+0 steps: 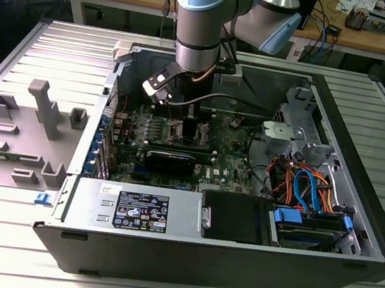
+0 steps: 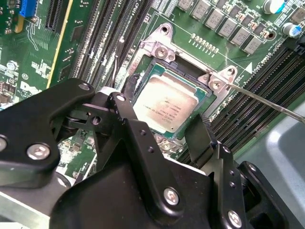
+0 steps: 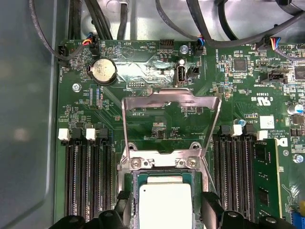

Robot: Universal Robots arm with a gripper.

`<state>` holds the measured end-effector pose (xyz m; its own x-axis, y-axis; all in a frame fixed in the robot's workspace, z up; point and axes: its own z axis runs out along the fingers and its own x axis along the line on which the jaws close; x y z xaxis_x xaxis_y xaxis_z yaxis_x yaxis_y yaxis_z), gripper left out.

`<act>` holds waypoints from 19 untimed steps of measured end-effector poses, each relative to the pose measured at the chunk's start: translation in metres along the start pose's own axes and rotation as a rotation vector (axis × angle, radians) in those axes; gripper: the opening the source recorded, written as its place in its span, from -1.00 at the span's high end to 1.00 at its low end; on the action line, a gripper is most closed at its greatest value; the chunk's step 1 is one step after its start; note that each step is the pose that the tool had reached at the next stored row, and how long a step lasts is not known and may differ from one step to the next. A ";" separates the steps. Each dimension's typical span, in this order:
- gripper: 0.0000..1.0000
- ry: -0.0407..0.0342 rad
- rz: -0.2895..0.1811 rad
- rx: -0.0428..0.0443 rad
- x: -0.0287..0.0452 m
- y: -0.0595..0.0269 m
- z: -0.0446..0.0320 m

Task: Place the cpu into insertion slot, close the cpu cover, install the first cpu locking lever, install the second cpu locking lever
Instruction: 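Place the cpu into insertion slot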

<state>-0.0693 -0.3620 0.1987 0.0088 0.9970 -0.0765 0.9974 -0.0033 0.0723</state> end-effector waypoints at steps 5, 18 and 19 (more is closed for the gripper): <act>-0.37 0.0002 0.000 0.0015 -0.0001 0.0000 -0.0011; -0.08 0.0000 0.000 0.0016 -0.0001 0.0018 -0.0012; -0.08 0.0007 -0.002 0.0008 -0.0001 0.0021 -0.0025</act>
<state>-0.0675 -0.3619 0.2013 0.0071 0.9971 -0.0759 0.9975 -0.0017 0.0713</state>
